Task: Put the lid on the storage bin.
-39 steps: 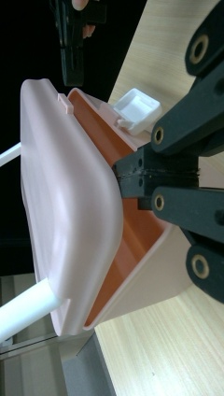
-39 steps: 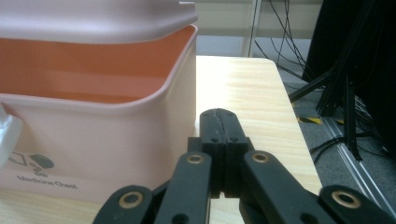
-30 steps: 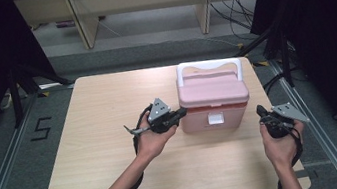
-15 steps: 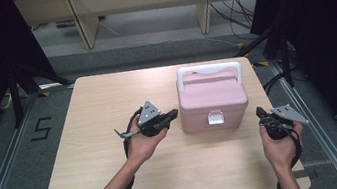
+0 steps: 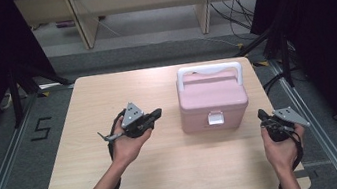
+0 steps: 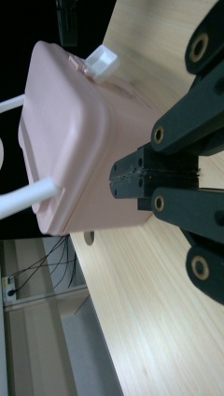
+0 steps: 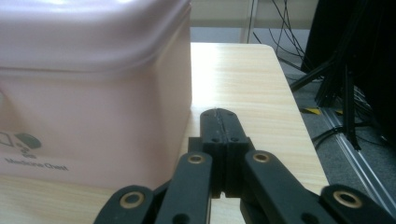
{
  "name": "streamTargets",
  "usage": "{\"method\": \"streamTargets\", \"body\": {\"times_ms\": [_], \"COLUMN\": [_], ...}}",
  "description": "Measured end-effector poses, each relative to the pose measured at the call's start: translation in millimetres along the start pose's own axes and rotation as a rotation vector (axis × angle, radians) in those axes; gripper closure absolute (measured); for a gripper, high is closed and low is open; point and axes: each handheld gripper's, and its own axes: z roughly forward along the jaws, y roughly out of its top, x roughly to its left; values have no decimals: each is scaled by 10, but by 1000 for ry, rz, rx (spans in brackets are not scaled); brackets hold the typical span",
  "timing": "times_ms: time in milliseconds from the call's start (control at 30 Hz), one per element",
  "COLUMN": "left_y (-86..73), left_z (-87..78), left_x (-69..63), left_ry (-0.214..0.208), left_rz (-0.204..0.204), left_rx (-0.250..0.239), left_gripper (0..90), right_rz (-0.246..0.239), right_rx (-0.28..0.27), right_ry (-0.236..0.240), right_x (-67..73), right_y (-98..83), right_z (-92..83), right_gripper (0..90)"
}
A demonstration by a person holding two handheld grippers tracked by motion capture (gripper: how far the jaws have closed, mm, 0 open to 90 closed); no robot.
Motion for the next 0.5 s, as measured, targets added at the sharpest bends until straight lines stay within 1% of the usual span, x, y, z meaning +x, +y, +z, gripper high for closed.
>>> {"method": "streamTargets", "body": {"times_ms": [67,100,133,167,200,233,267,300,333,367,400,433,467,500], "left_y": [-10,-19,-30,-39,-51,-62,-79,-90,-105,-124,-144,-166,-190,-217], "left_z": [-43,-63,-82,-107,-128,-151,-177,-194,-218,-243,-270,-300,-331,-362], "left_x": [55,82,113,141,169,194,226,246,277,305,335,360,390,416], "left_ry": [12,22,28,36,43,50,58,63,69,74,83,92,102,114], "left_rz": [6,5,4,1,3,0,-2,2,7,2,4,1,4,-1], "left_rx": [-3,-5,-7,-2,-3,-1,-3,-3,-1,0,-2,1,1,1], "left_gripper": [891,890,889,888,887,887,885,883,881,880,878,878,876,876], "right_rz": [-5,-8,3,-27,4,-15,-21,18,-23,5,-27,-9,-20,0], "right_rx": [8,1,14,7,10,17,20,32,12,24,15,25,14,23], "right_ry": [5,6,-5,-13,-6,-6,-5,-5,-17,-24,-22,-12,-14,-21], "right_x": [-25,-31,-25,-46,-29,-47,-64,-39,-70,-53,-83,-71,-84,-66], "right_y": [-16,-31,-45,-58,-76,-86,-100,-117,-126,-140,-142,-157,-174,-180], "right_z": [0,9,-1,5,2,8,6,-7,9,-1,-1,6,17,7], "right_gripper": [900,900,900,900,899,899,898,897,895,894,894,891,889,888]}}
